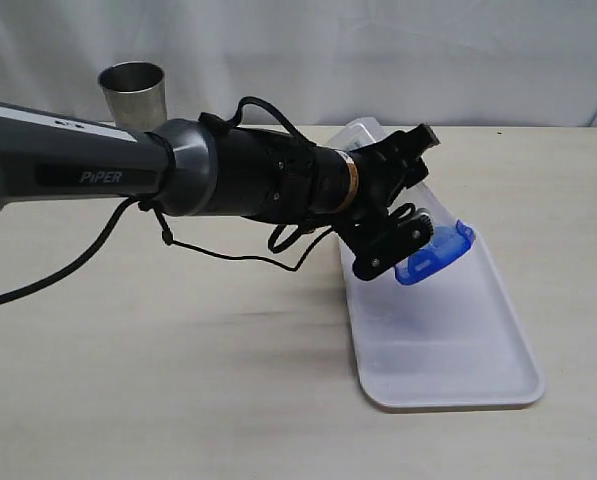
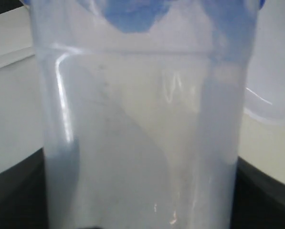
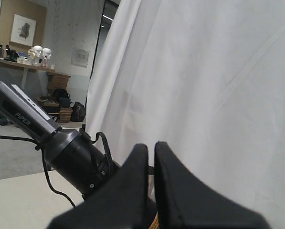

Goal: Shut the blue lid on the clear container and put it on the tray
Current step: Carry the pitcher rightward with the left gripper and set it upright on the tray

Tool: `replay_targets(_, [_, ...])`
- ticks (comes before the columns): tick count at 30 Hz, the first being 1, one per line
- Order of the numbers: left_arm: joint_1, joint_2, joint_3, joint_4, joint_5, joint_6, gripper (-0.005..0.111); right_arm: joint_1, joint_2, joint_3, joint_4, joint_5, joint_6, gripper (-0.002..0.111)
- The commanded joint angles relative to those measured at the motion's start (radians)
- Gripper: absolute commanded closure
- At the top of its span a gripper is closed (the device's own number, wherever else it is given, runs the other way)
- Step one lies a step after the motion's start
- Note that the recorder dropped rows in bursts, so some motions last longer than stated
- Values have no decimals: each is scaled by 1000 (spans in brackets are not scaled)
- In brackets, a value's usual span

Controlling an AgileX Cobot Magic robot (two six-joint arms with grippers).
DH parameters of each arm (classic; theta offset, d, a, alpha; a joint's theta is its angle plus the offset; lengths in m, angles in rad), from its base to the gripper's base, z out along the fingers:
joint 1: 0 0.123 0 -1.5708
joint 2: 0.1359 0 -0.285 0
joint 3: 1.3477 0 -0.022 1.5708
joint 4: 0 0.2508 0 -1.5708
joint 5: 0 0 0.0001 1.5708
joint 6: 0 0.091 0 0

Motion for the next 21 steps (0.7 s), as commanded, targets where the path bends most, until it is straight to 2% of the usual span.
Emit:
replay_targets(1, [-14,0,-11,-15,38,43,107,-2,-5,4,0,-7,2,103])
replay_targets(8, [-22,0,-11,-25,15,18,107,-2,-5,4,0,-5,2,103])
replay_targets(13, [-22,0,-11,-27,-25,-86,107,-2,-5,4,0,-5,2,103])
replay_targets(17, [-22,0,-11,-27,-86,-302,107,-2,-5,4,0,-5,2,103])
replay_targets(21, [-17,1,-11,-27,-241,-654,107,-2,-5,4,0,-5,2,103])
